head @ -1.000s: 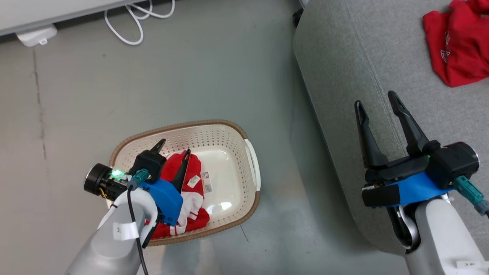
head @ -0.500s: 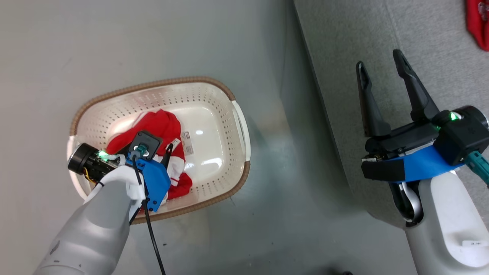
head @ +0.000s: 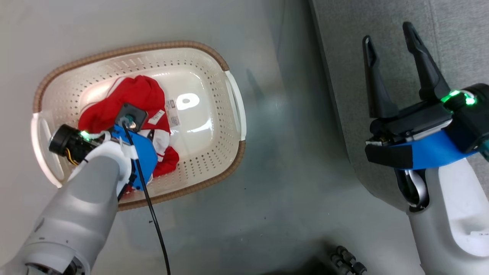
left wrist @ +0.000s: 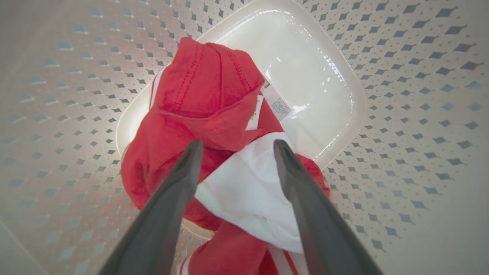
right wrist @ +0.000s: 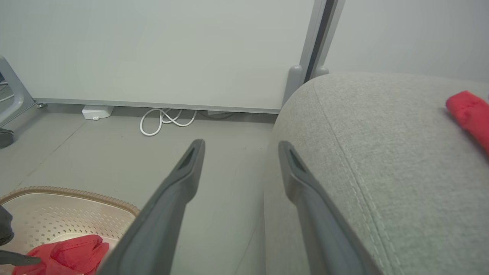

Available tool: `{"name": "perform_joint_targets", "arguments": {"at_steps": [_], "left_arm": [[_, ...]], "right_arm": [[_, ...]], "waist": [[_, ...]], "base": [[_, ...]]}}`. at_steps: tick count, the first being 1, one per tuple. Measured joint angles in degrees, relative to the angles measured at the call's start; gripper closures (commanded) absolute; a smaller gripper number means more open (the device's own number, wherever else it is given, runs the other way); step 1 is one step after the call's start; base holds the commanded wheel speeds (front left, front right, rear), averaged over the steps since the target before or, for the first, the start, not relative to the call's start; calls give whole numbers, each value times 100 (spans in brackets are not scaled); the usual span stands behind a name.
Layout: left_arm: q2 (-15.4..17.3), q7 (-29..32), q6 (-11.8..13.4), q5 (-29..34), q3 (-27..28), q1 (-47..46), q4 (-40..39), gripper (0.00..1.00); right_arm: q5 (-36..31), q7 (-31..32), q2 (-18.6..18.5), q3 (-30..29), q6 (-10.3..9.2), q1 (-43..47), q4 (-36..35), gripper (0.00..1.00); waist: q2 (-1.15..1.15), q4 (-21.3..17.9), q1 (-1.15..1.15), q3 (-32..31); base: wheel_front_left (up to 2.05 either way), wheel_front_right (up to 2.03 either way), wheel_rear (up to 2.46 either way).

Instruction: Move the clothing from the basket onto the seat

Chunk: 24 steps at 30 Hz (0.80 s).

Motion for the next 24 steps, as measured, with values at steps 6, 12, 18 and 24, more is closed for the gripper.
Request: {"name": "perform_joint_targets", "arguments": {"at_steps": [6,12,18,24], "left_arm": [[71,115,0,-160,18,-277,93,0],[135,240,86,-171,13,-530,166,0],[198,263,193,-170,-1,-740,196,0],[244,346,343,-148,-63,-866,210,0]], "right_arm": [[-21,0,15,27,0,-99,-146,0],[-24,0,49,18,0,-167,-238,0],[-24,0,109,46,0,-178,-312,0],[-42,-5,151,35,0,-189,-387,0]], "waist": [[0,-69,0,342],[0,-173,0,649],[0,-294,0,902],[0,-380,-1,1083]], "base": [[0,0,0],[0,0,0],[0,0,0],[0,0,0]]}}
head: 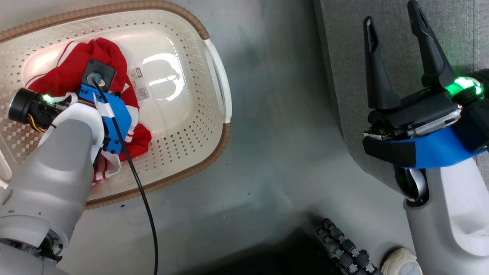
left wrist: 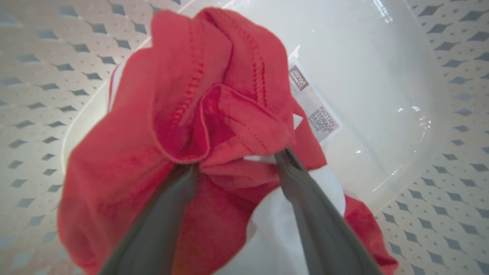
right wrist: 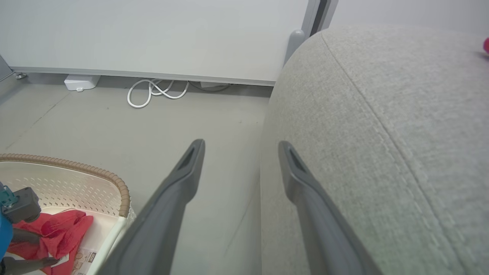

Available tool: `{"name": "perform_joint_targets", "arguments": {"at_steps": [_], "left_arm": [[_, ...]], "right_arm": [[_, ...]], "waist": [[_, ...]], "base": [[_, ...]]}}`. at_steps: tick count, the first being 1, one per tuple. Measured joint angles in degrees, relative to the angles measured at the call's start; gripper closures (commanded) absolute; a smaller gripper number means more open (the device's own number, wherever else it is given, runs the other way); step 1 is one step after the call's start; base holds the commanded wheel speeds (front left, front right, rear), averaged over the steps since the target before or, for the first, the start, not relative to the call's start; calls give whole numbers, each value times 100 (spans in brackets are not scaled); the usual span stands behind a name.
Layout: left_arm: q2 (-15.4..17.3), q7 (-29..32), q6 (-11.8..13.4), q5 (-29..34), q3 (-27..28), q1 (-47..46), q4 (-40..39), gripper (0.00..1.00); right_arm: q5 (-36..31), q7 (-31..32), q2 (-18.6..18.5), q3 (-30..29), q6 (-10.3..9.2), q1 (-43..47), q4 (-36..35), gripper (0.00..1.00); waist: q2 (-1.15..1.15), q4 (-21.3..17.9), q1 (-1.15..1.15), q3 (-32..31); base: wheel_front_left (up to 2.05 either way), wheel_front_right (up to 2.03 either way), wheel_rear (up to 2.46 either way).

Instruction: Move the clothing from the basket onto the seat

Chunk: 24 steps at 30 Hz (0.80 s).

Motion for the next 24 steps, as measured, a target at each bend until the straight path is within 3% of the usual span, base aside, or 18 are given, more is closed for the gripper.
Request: {"name": "perform_joint_targets", "arguments": {"at_steps": [7,9,10,24], "left_arm": [[105,115,144,116,-164,-71,9,0],[108,152,198,168,-227,-89,9,76],[107,163,200,179,-246,-90,10,100],[-58,29,93,81,-316,-85,23,100]], "right_arm": [[-43,-11,29,-24,0,-12,-66,0],[-46,-11,31,-37,0,-10,-85,0],[-57,-11,31,-43,0,-9,-93,0],[-92,-5,24,-115,0,3,11,0]], "waist": [[0,-30,0,90],[0,-29,0,104],[0,-25,0,107],[0,62,0,-145]], "base": [[0,0,0],[0,0,0],[0,0,0],[0,0,0]]}}
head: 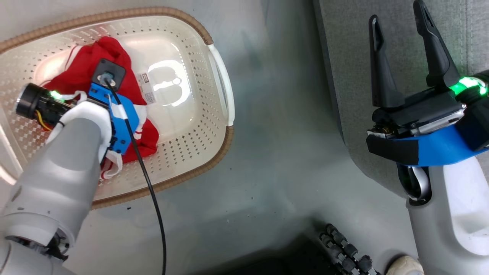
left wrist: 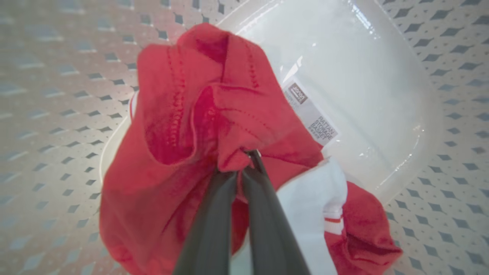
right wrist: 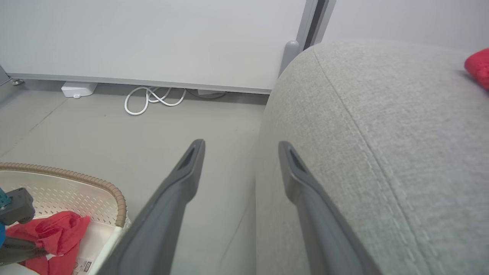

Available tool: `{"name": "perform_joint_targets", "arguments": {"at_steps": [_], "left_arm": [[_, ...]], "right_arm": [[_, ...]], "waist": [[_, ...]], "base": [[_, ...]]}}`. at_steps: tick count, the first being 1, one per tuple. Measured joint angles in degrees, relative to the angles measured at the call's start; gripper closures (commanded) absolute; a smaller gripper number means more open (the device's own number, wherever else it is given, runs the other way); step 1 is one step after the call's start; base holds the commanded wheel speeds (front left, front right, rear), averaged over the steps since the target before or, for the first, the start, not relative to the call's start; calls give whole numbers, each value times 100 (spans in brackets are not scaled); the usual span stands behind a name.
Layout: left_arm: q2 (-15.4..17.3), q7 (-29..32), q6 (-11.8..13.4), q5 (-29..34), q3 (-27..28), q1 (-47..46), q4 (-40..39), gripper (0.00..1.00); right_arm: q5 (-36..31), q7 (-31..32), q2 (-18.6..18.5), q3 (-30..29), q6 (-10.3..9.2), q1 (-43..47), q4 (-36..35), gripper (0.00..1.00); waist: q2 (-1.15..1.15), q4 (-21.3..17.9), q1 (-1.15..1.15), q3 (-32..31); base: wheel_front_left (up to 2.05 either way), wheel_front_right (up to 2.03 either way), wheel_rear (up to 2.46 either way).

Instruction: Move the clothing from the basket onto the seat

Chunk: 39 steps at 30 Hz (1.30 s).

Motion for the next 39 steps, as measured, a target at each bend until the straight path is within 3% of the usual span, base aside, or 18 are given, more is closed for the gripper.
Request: {"name": "perform_joint_targets", "arguments": {"at_steps": [25,31,39], "left_arm": [[-947,-1625,-405,-709,175,778,-296,100],[-1032,-1713,-414,-814,231,1100,-801,100],[-956,-1719,-428,-716,814,1713,-2070,100]], "right_arm": [[8,1,-302,-259,0,450,366,0],[7,1,-375,-302,0,672,477,0],[19,1,-413,-342,0,999,647,0]], "waist": [[0,683,0,-1657],[0,907,0,-2174],[0,1165,-1,-2901]], "base": [[0,0,0],[0,0,0],[0,0,0]]}}
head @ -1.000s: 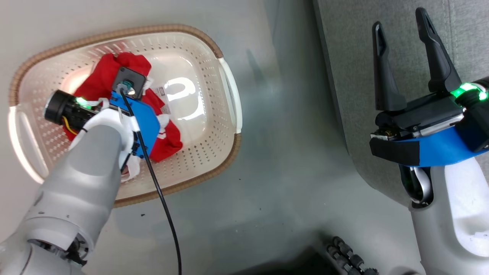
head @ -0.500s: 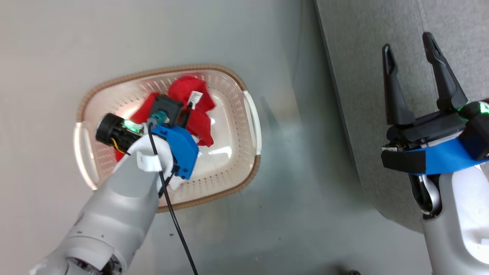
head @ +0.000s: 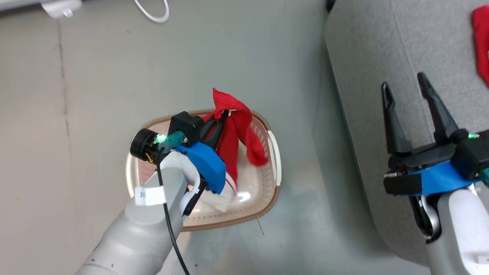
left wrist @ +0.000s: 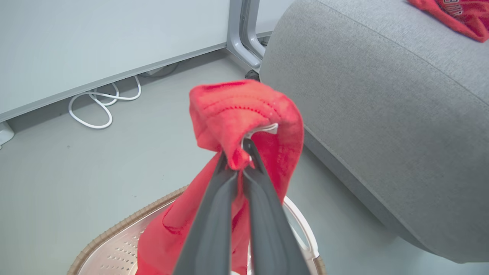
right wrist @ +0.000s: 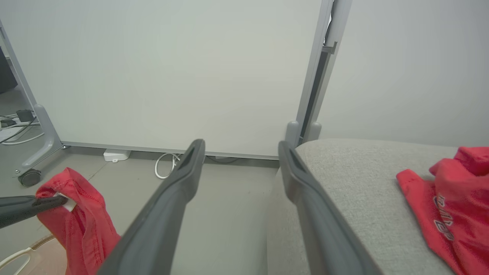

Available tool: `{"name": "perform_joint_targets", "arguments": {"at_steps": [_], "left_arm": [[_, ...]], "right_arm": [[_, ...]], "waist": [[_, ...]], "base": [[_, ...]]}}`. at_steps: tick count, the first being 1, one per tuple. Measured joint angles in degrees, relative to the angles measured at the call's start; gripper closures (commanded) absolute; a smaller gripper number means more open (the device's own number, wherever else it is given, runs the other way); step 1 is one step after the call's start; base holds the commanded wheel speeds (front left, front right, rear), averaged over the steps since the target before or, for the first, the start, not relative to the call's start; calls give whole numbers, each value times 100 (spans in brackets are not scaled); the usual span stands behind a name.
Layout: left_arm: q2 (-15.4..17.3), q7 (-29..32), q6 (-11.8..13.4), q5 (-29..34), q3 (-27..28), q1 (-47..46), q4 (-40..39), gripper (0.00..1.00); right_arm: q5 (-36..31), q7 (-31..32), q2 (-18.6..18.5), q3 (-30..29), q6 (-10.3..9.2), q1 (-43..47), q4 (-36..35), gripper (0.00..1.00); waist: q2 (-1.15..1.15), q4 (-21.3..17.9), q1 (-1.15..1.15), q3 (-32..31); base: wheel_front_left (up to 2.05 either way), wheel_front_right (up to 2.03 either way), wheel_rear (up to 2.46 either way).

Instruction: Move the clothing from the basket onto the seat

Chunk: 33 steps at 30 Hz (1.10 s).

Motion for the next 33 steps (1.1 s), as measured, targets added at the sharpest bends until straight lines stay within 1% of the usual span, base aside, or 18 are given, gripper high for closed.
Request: {"name": "perform_joint_targets", "arguments": {"at_steps": [7,17,24,28,33], "left_arm": [[16,-1,25,328,485,441,-913,100],[9,-1,25,738,806,612,-1835,100],[-56,-1,25,870,786,449,-2220,100],[-94,11,25,871,670,309,-2357,100],[-114,64,42,776,664,198,-2497,100]], "right_arm": [[30,0,10,-5,0,292,116,0],[53,0,80,-20,0,676,268,0],[63,0,133,-49,0,887,336,0],[77,0,158,-60,0,984,371,0],[79,0,205,-59,0,1102,400,0]], "waist": [[0,146,0,-611],[0,261,0,-1355],[0,320,0,-1788],[0,352,0,-1990],[0,384,0,-2198]], "base": [[0,0,0],[0,0,0],[0,0,0],[0,0,0],[0,0,0]]}}
